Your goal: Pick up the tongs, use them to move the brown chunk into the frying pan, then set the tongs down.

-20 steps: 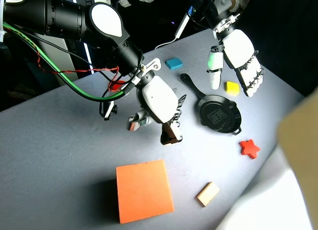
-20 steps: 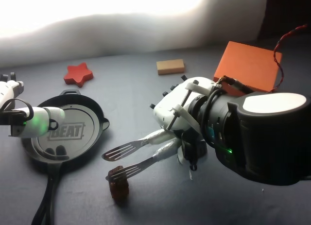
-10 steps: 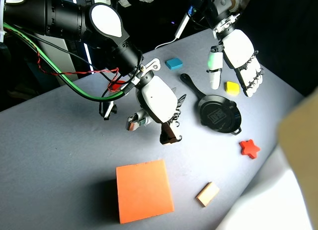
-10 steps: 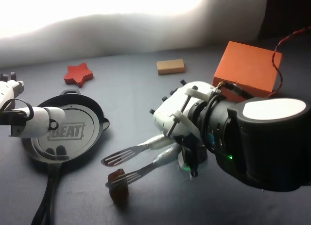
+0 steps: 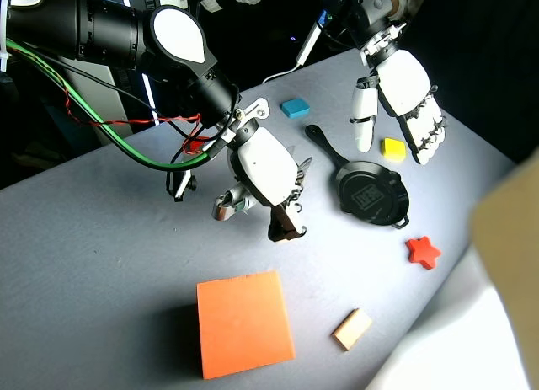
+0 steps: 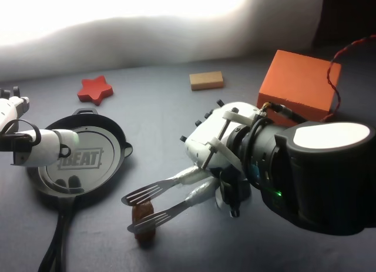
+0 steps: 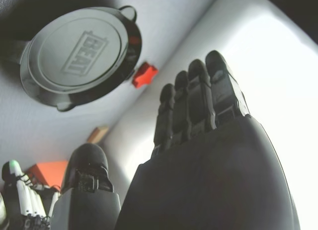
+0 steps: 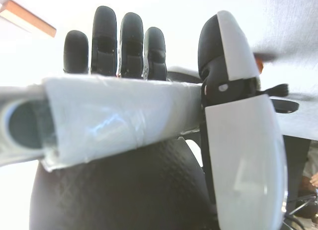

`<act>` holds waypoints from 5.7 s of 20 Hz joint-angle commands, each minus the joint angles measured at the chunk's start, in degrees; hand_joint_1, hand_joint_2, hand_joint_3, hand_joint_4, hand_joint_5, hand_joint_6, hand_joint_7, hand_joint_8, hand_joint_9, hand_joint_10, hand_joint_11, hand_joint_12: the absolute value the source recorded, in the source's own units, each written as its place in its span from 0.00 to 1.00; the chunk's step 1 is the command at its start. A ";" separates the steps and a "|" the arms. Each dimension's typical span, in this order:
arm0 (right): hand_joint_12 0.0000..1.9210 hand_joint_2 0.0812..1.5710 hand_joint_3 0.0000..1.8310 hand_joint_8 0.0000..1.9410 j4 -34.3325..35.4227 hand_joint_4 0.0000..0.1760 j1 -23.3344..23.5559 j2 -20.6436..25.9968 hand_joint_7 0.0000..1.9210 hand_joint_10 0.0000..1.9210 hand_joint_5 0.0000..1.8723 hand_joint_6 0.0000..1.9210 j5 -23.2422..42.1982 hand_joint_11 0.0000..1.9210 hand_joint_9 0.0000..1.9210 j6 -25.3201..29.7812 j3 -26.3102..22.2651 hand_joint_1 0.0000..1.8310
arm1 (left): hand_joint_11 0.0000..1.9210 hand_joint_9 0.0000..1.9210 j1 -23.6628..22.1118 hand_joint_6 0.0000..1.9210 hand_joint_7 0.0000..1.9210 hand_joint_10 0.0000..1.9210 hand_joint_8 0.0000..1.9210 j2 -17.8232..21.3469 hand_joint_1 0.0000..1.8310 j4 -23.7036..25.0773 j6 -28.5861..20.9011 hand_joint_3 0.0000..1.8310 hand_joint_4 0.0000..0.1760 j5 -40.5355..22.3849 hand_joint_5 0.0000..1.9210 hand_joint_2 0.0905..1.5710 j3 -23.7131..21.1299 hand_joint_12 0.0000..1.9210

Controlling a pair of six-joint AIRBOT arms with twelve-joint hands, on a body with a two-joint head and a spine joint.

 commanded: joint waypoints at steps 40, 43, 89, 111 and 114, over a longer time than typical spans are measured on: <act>0.73 0.68 0.00 0.00 -5.12 0.00 -1.97 -1.19 0.43 0.02 0.40 0.00 0.97 0.12 0.41 -1.43 1.01 0.54 | 0.00 0.07 -0.23 0.00 0.07 0.00 0.00 0.30 0.00 3.40 -2.78 0.00 0.00 -2.96 0.05 0.75 0.59 0.13; 0.73 0.69 0.00 0.00 -5.12 0.00 -2.51 -1.27 0.43 0.02 0.41 0.01 1.06 0.12 0.42 -1.53 1.23 0.54 | 0.00 0.06 -0.27 0.00 0.06 0.00 0.00 0.30 0.00 3.30 -2.78 0.00 0.00 -2.96 0.04 0.75 0.56 0.11; 0.77 0.68 0.00 0.34 -5.89 0.00 2.62 -2.41 0.56 0.62 0.50 0.58 1.28 0.35 0.50 -3.10 4.19 0.75 | 0.00 0.06 1.16 0.00 0.06 0.00 0.00 0.28 0.00 2.29 -3.54 0.00 0.00 -1.59 0.05 0.75 1.15 0.12; 0.75 0.68 0.00 0.32 -8.38 0.00 6.59 -17.72 0.58 0.60 0.50 0.57 15.95 0.36 0.51 3.26 31.02 0.75 | 0.00 0.06 7.14 0.00 0.06 0.00 0.00 -1.70 0.00 9.21 -13.73 0.00 0.00 -8.10 0.04 0.76 5.42 0.11; 0.76 0.68 0.00 0.34 -11.05 0.00 5.67 -20.31 0.57 0.61 0.50 0.58 17.40 0.36 0.50 5.06 34.82 0.75 | 0.00 0.06 7.88 0.00 0.06 0.00 0.00 -1.93 0.00 8.37 -13.73 0.00 0.00 -8.24 0.04 0.76 7.02 0.12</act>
